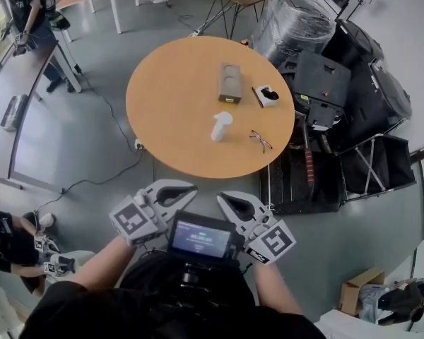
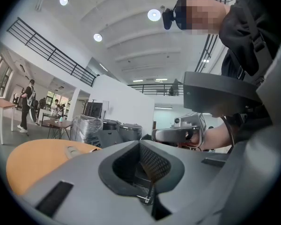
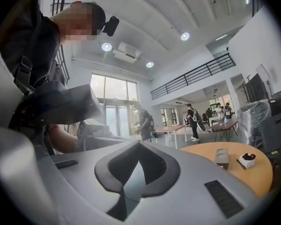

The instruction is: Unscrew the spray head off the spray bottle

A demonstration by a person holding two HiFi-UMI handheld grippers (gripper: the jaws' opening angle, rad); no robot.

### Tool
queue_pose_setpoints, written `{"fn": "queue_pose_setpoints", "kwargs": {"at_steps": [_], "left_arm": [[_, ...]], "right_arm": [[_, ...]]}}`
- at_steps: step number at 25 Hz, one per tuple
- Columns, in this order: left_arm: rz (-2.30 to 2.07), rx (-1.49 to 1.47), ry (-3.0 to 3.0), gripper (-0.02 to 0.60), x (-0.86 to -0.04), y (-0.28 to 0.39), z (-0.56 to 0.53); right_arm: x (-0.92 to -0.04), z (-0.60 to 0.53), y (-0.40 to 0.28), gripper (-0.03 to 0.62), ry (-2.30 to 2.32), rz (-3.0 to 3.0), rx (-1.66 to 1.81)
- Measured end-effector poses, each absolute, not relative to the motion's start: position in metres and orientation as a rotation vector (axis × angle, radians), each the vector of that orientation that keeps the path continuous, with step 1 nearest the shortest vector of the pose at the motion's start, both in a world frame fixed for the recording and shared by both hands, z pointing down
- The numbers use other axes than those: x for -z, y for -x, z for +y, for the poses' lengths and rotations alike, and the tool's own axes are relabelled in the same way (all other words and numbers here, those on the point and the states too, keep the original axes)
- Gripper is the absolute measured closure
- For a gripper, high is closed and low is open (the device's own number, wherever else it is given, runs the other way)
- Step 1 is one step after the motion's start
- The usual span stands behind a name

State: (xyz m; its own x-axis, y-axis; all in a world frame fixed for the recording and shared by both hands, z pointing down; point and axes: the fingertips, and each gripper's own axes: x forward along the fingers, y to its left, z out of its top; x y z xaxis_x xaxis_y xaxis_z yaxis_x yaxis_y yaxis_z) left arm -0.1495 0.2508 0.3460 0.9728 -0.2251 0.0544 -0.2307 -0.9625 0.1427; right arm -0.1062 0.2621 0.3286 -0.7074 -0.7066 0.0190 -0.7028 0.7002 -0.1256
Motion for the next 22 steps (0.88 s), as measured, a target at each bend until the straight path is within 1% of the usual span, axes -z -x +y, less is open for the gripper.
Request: {"fn": "queue_pose_setpoints", "kwargs": {"at_steps": [10, 22], "left_arm": [[-0.342, -0.036, -2.966, 0.58, -0.359, 0.148, 0.221], [-0.43, -0.028, -2.932, 0.58, -0.364, 0.105, 0.173]], "right_arm": [[-0.337, 0.234, 0.105, 0.594, 1.232, 2.869, 0.189], [-0.335, 0.178, 0.048, 0.595, 1.219, 2.84, 0.113]]}}
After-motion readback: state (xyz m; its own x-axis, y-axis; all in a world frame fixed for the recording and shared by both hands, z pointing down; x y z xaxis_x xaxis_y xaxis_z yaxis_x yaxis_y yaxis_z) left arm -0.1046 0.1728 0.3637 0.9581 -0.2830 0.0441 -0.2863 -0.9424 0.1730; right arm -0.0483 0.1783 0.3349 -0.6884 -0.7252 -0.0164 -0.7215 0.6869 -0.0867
